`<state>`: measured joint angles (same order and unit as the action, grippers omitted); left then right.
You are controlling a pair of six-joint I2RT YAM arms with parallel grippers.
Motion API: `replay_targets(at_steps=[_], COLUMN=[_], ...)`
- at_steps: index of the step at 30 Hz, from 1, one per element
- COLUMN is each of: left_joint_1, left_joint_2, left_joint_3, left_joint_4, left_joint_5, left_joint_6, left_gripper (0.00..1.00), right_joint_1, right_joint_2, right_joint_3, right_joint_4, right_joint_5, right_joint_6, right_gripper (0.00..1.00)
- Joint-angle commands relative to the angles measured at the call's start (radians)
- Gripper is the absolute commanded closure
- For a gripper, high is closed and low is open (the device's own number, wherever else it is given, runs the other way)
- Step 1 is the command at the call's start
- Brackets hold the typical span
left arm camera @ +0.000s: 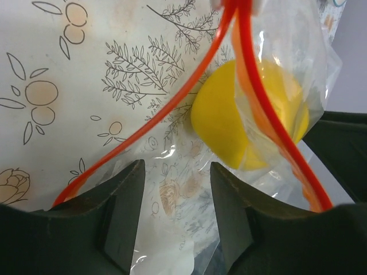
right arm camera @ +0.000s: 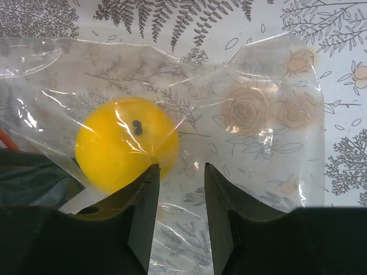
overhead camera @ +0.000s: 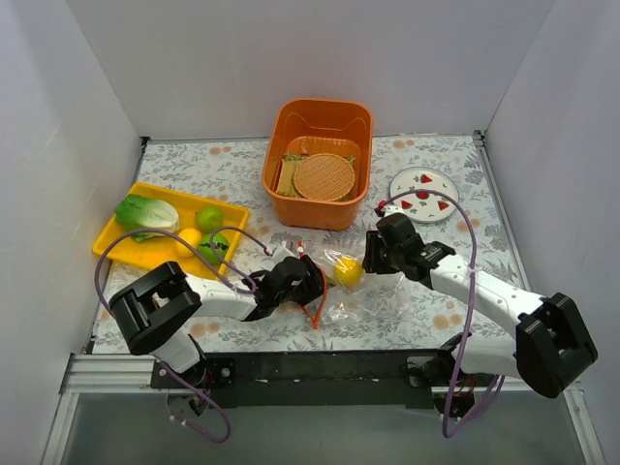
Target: Open the zip-top bag and remove the fake food
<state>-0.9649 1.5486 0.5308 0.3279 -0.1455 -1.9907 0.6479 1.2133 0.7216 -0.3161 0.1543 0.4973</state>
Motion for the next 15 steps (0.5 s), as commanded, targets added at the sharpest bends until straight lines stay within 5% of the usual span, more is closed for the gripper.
replay_targets(at_steps=[1, 15], left_joint_1=[-0.014, -0.026], left_joint_2=[-0.031, -0.048], left_joint_3=[-0.038, -0.046], left_joint_4=[0.109, 0.177], left_joint_5=[-0.011, -0.020], left_joint_6=[0.047, 0.132], left_gripper=[0.51, 0.43], right_joint_1=[-0.004, -0.002], right_joint_2=[0.031, -0.037], right_joint_3=[0.010, 0.056], right_joint_4=[0.086, 0.049], right_joint_5=[-0.024, 0.007], right_joint_6=[-0.005, -0.008], right_gripper=[0.56, 0.52])
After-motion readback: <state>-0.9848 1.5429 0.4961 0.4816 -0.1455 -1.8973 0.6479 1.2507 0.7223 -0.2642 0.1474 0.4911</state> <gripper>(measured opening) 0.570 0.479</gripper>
